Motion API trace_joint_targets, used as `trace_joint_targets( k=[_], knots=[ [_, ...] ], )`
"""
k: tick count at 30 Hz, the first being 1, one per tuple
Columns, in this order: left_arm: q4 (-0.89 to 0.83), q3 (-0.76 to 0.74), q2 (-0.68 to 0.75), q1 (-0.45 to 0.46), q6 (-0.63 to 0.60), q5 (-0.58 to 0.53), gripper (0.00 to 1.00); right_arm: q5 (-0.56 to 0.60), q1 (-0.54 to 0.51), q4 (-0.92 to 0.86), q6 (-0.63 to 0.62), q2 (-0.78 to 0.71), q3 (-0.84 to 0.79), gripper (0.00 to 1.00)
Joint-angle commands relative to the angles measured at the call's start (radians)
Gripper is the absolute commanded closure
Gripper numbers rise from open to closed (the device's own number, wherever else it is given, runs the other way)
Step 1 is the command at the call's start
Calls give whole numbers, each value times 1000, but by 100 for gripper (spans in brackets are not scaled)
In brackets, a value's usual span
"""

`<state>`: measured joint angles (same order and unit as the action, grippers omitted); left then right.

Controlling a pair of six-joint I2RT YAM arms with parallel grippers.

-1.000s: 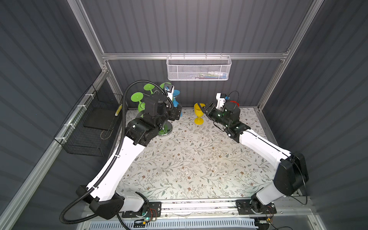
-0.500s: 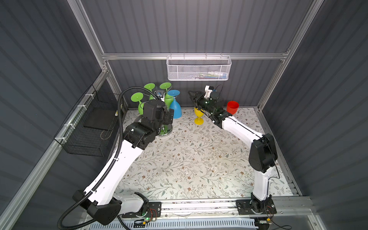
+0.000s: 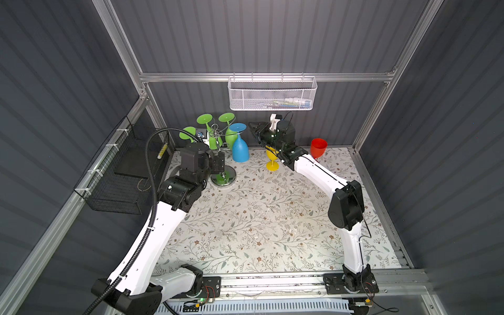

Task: Take the wine glass off the wine glass rack
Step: 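Close the right gripper on the blue glass foot at the rack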

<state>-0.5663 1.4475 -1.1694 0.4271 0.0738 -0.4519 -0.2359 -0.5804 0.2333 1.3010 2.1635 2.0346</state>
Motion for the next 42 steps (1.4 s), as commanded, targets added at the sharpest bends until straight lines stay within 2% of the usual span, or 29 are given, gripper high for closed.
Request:
trace_joint_targets(
  k=[1, 11, 16, 20, 32, 42],
  knots=[
    [63, -24, 29, -23, 16, 46, 10, 15, -7, -38, -12, 21, 52, 65],
    [106, -97, 68, -51, 20, 82, 10, 17, -22, -95, -12, 104, 178, 68],
    [106, -101, 72, -54, 23, 96, 10, 18, -28, -121, -14, 135, 234, 72],
    [108, -105, 81, -55, 24, 102, 10, 25, -31, -133, -24, 141, 253, 80],
    [109, -110, 80, -56, 24, 104, 10, 48, -40, -141, -57, 121, 256, 95],
    [111, -111, 76, -57, 26, 109, 10, 85, -42, -126, -100, 51, 206, 96]
  ],
)
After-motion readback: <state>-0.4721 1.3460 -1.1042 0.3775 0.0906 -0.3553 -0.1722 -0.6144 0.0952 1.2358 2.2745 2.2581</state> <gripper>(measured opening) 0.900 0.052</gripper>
